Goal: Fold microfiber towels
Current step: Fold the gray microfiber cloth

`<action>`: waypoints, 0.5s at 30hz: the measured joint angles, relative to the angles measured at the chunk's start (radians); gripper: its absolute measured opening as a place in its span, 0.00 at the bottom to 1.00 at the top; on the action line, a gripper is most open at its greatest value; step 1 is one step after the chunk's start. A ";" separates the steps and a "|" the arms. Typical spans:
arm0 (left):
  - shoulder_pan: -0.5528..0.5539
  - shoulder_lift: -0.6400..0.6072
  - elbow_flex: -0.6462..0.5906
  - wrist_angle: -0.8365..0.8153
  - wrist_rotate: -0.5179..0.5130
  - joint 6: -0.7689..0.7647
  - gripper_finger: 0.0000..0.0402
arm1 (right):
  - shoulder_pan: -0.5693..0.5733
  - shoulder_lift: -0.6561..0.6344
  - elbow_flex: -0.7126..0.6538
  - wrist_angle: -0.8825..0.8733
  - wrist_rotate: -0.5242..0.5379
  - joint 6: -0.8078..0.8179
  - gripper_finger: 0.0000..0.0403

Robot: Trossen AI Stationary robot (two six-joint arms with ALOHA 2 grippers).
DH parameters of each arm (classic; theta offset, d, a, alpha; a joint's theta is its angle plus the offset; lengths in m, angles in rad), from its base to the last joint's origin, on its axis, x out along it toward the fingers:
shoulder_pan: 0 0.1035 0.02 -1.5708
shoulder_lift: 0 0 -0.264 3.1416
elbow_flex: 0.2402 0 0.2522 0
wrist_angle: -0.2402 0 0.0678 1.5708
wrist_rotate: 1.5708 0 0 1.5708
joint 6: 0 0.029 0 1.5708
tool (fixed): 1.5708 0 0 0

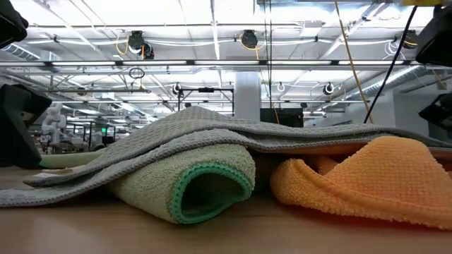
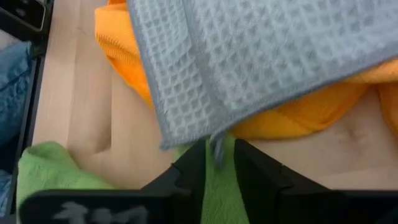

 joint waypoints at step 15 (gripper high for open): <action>0.000 -0.021 0.000 -0.045 -0.023 0.043 0.40 | -0.006 0.000 0.000 0.015 -0.033 -0.035 0.00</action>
